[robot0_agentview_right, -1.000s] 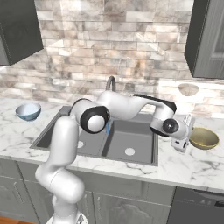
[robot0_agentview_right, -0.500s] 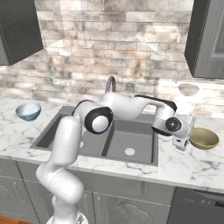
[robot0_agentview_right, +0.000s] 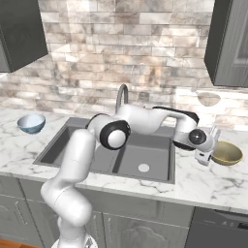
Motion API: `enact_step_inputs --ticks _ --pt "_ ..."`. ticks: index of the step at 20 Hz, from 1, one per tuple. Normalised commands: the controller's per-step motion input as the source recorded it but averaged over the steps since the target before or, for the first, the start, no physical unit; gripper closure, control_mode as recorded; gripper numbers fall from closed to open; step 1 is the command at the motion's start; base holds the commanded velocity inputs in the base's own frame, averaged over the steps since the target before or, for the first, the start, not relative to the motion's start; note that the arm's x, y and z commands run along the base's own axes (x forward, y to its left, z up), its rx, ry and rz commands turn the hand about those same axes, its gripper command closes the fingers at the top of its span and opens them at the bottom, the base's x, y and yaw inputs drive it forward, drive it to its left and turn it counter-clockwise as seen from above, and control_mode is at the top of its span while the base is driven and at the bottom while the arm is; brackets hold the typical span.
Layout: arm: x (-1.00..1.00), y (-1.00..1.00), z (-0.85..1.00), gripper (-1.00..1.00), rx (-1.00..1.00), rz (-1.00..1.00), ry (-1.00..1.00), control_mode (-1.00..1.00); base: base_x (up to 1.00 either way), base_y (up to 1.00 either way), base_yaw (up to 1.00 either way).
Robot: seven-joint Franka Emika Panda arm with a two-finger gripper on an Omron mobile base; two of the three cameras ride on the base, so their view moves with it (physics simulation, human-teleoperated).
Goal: Rinse each bowl for a few seconds and place them down in the sink or on the counter.
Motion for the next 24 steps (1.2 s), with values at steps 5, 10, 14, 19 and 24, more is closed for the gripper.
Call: enact_step_inputs --ticks 5,10,14,19,24 --pt "0.11 -0.12 -0.1 -1.0 0.03 0.0 -0.02 -1.0 0.0 0.0 0.0" --pt "0.1 -0.07 -0.19 -1.0 0.02 0.0 -0.01 -1.0 0.0 0.0 0.0" --pt "0.11 0.0 -0.29 -1.0 0.01 0.0 -0.03 -1.0 0.0 0.0 0.0" --pt "0.12 0.0 -0.24 1.0 0.01 0.0 -0.02 -1.0 0.0 0.0 0.0" --pt "-0.01 0.0 -0.03 1.0 0.0 0.0 0.0 -1.0 0.0 0.0 0.0"
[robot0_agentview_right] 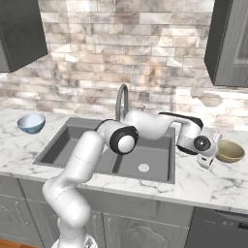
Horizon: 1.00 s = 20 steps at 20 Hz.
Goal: Rinse each bowl for a few seconds and place them down in the sink or on the counter.
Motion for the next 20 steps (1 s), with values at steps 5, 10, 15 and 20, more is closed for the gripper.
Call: enact_step_inputs --ticks 5,10,15,20 --pt "-0.05 0.0 0.0 1.0 0.0 0.0 0.0 -1.0 0.0 0.0 0.0" --pt "-0.19 0.08 0.01 1.0 -0.01 0.0 -0.02 -1.0 0.0 0.0 0.0" --pt "-0.35 0.15 0.08 1.0 -0.05 0.03 -0.14 -1.0 0.0 0.0 0.0" --pt "-0.28 0.22 0.33 1.0 -0.02 0.04 -0.11 -1.0 0.0 0.0 0.0"
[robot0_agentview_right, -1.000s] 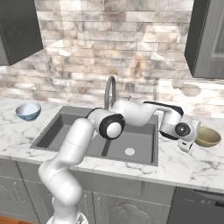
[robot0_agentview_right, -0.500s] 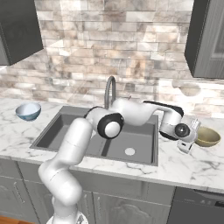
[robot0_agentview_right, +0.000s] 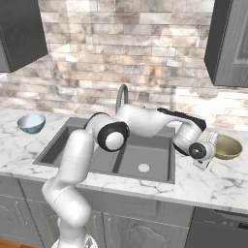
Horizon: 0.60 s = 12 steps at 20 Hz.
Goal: Rinse each bowl for a few seconds and place them down in the sink or on the counter.
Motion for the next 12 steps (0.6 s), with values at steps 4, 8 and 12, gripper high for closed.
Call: enact_step_inputs --ticks 4,8,12 --pt "-0.25 0.28 0.34 1.0 0.0 0.06 -0.05 -1.0 0.0 0.0 0.0" --pt "-0.29 0.26 0.27 1.0 -0.01 0.08 -0.02 -1.0 0.0 0.0 0.0" --pt "-0.29 0.24 0.33 1.0 -0.04 0.11 0.0 -1.0 0.0 0.0 0.0"
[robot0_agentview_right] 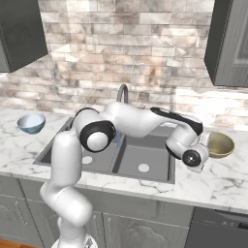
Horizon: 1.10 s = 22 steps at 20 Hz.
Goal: Rinse each bowl for a few seconds and place them down in the sink or on the counter.
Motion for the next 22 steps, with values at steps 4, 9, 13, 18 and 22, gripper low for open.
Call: enact_step_inputs --ticks 4,9,13,18,22 --pt "-0.3 0.22 0.37 1.0 -0.07 0.13 0.0 -1.0 0.0 0.0 0.0" --pt "-0.27 0.19 0.33 1.0 -0.09 0.15 0.02 -1.0 0.0 0.0 0.0" --pt "-0.22 0.24 0.21 1.0 -0.09 0.16 0.07 -1.0 0.0 0.0 0.0" --pt "-0.18 0.27 0.11 1.0 -0.08 0.16 0.08 -1.0 0.0 0.0 0.0" --pt "-0.12 0.23 0.02 1.0 -0.04 0.18 0.09 -1.0 0.0 0.0 0.0"
